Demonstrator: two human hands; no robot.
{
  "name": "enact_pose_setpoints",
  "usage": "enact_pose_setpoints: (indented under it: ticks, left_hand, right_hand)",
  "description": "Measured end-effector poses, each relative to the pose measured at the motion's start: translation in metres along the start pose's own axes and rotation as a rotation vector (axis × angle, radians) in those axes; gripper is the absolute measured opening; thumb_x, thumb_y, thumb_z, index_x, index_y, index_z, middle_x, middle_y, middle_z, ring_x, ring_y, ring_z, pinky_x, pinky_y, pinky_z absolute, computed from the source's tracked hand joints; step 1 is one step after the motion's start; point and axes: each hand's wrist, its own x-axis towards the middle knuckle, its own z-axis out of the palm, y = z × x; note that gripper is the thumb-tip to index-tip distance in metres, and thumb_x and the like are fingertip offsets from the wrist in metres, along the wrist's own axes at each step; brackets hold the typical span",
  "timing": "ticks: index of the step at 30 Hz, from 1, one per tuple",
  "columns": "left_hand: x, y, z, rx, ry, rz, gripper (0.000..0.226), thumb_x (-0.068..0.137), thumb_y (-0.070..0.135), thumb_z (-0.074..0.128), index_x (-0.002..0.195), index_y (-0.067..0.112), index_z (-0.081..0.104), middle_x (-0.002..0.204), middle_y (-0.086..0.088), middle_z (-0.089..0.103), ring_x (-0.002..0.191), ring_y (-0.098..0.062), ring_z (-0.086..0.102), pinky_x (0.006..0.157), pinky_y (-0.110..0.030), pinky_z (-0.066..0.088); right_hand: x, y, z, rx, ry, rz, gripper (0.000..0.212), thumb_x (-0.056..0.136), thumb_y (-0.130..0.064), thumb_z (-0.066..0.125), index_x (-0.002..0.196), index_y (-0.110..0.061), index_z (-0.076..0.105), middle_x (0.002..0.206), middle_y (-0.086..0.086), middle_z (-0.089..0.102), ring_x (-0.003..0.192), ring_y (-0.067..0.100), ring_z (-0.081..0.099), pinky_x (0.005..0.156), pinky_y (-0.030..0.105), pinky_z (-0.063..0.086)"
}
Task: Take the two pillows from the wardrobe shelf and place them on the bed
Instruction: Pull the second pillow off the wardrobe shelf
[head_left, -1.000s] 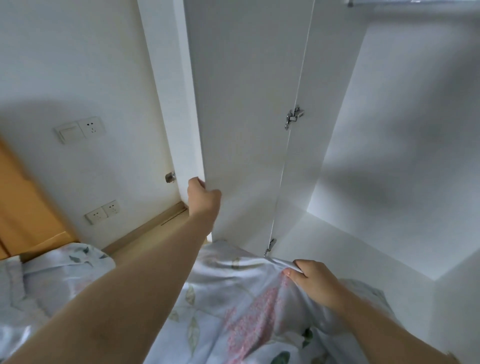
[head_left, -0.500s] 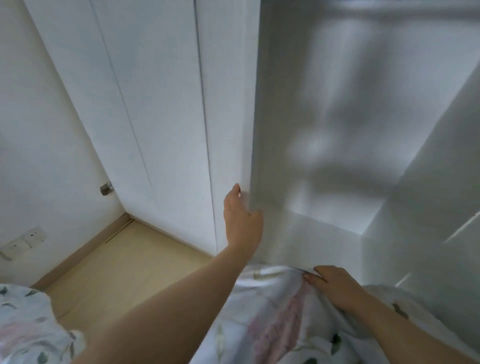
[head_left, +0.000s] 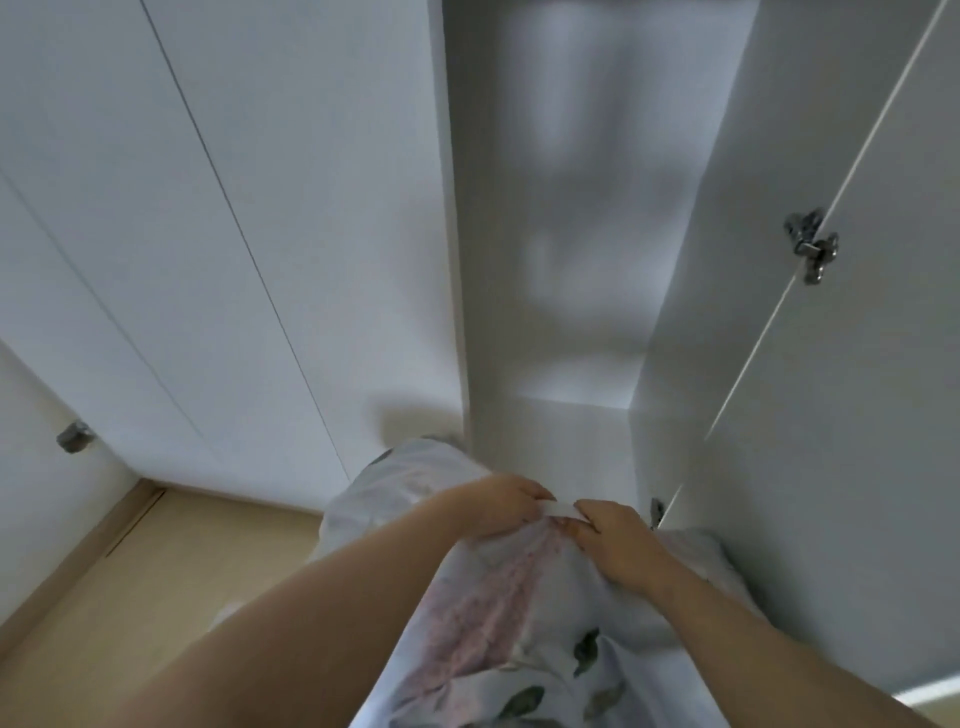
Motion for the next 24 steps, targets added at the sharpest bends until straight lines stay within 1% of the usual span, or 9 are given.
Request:
enact_pose_setpoints:
  ticks: [2, 4, 7, 10, 13, 16, 20, 22, 24]
  left_hand:
    - [0.001, 0.000, 0.004, 0.162, -0.014, 0.053, 0.042, 0.097, 0.027, 0.041, 0.137, 0.016, 0.045, 0.144, -0.005, 0.046, 0.132, -0.023, 0.041, 0.112, -0.033, 0.028]
    - [0.007, -0.003, 0.009, 0.288, -0.017, 0.099, 0.041, 0.097, 0.033, 0.041, 0.132, 0.014, 0.049, 0.137, -0.008, 0.052, 0.126, -0.026, 0.047, 0.107, -0.034, 0.034]
    - [0.019, -0.011, 0.014, 0.372, 0.025, 0.134, 0.035, 0.097, 0.028, 0.040, 0.120, 0.006, 0.056, 0.127, -0.014, 0.058, 0.118, -0.029, 0.053, 0.096, -0.032, 0.038]
    - [0.030, -0.017, 0.016, 0.417, 0.030, 0.185, 0.035, 0.099, 0.023, 0.034, 0.120, 0.006, 0.055, 0.130, -0.013, 0.057, 0.119, -0.028, 0.051, 0.098, -0.031, 0.037]
    - [0.037, -0.026, 0.022, 0.401, 0.045, 0.275, 0.034, 0.099, 0.023, 0.033, 0.117, 0.006, 0.056, 0.127, -0.012, 0.059, 0.117, -0.030, 0.052, 0.097, -0.032, 0.039]
    - [0.044, -0.032, 0.026, 0.397, 0.096, 0.369, 0.027, 0.096, 0.022, 0.038, 0.106, 0.006, 0.059, 0.116, -0.016, 0.064, 0.109, -0.032, 0.057, 0.090, -0.033, 0.045]
    - [0.045, -0.031, 0.033, 0.424, 0.121, 0.538, 0.025, 0.095, 0.022, 0.039, 0.103, 0.008, 0.058, 0.108, -0.015, 0.066, 0.102, -0.032, 0.060, 0.084, -0.034, 0.046]
    - [0.041, -0.030, 0.040, 0.439, 0.072, 0.606, 0.025, 0.095, 0.024, 0.039, 0.105, 0.011, 0.058, 0.110, -0.013, 0.066, 0.103, -0.031, 0.060, 0.083, -0.032, 0.045]
    - [0.036, -0.029, 0.050, 0.452, 0.007, 0.656, 0.026, 0.095, 0.023, 0.039, 0.109, 0.013, 0.058, 0.115, -0.012, 0.065, 0.107, -0.031, 0.058, 0.084, -0.032, 0.044]
  right_hand:
    - [-0.004, 0.009, 0.006, 0.020, 0.014, 0.040, 0.039, 0.096, -0.031, 0.044, 0.058, -0.025, 0.038, 0.061, -0.011, 0.045, 0.059, 0.005, 0.043, 0.055, 0.015, 0.033]
    - [-0.007, 0.014, 0.011, 0.003, 0.025, 0.067, 0.040, 0.096, -0.029, 0.044, 0.058, -0.026, 0.036, 0.061, -0.011, 0.043, 0.061, 0.009, 0.043, 0.056, 0.013, 0.034]
    - [-0.009, 0.015, 0.017, 0.001, 0.051, 0.105, 0.041, 0.096, -0.026, 0.044, 0.057, -0.026, 0.033, 0.060, -0.011, 0.040, 0.061, 0.009, 0.041, 0.056, 0.015, 0.033]
    - [-0.012, 0.013, 0.022, 0.043, 0.057, 0.196, 0.040, 0.097, -0.030, 0.042, 0.058, -0.023, 0.036, 0.061, -0.010, 0.041, 0.065, 0.013, 0.044, 0.059, 0.020, 0.032]
    - [-0.018, 0.009, 0.031, 0.065, 0.111, 0.306, 0.037, 0.097, -0.036, 0.040, 0.071, -0.012, 0.048, 0.064, -0.006, 0.045, 0.077, 0.020, 0.049, 0.068, 0.028, 0.032]
    - [-0.027, -0.001, 0.038, 0.069, 0.201, 0.396, 0.044, 0.097, -0.039, 0.038, 0.087, -0.002, 0.058, 0.080, 0.006, 0.059, 0.083, 0.026, 0.056, 0.064, 0.030, 0.032]
    - [-0.045, -0.014, 0.052, 0.175, 0.355, 0.541, 0.040, 0.096, -0.034, 0.041, 0.059, -0.019, 0.040, 0.060, -0.003, 0.042, 0.060, 0.014, 0.041, 0.053, 0.022, 0.028]
    - [-0.059, -0.019, 0.065, 0.282, 0.439, 0.602, 0.041, 0.096, -0.033, 0.043, 0.056, -0.020, 0.040, 0.056, -0.004, 0.039, 0.053, 0.010, 0.035, 0.053, 0.023, 0.028]
    - [-0.078, -0.025, 0.076, 0.285, 0.493, 0.648, 0.039, 0.095, -0.034, 0.044, 0.059, -0.019, 0.044, 0.055, -0.005, 0.039, 0.050, 0.008, 0.034, 0.049, 0.019, 0.030]
